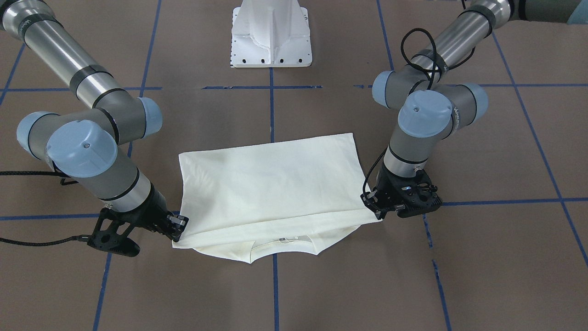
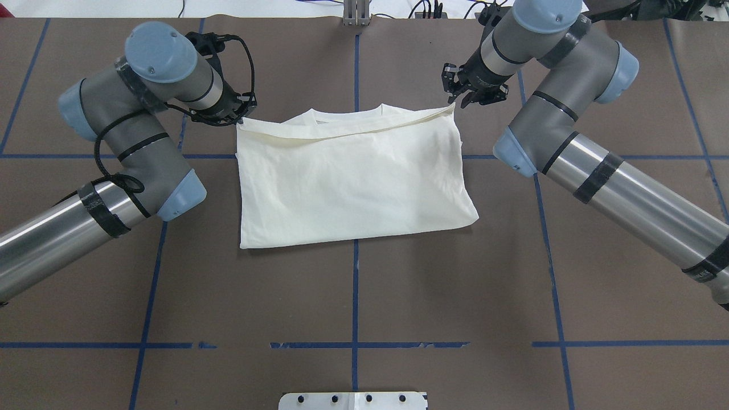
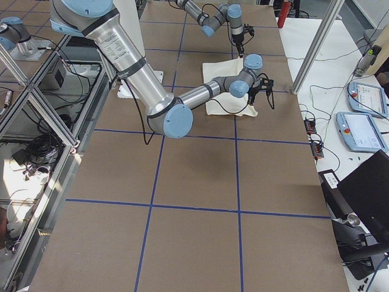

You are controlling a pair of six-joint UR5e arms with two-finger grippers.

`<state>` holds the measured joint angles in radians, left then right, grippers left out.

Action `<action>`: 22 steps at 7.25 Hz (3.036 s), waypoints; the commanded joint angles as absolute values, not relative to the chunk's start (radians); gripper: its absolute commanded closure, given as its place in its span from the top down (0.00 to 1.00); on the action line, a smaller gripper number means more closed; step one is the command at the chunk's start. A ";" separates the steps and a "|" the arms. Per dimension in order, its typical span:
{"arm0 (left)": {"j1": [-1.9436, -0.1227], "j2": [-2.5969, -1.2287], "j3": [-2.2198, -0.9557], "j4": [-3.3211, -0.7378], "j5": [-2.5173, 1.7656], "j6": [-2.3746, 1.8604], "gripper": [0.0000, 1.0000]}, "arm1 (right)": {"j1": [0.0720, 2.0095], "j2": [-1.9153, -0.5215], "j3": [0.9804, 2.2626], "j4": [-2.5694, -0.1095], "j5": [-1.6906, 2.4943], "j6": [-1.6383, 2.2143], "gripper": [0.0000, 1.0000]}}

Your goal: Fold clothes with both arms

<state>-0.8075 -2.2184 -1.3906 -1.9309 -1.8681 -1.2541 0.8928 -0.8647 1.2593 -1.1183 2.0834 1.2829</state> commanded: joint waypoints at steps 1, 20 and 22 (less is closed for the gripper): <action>-0.813 -2.224 -1.393 -1.919 -1.867 -1.253 0.99 | 0.896 -0.882 1.281 -1.106 2.095 1.258 1.00; -0.825 -2.194 -1.649 -1.789 -1.871 -1.301 0.89 | 0.430 -1.754 2.148 -1.106 2.026 1.357 0.00; -0.796 -2.194 -1.681 -1.787 -1.875 -1.324 0.89 | 0.301 -1.839 2.226 -1.103 2.026 1.470 0.00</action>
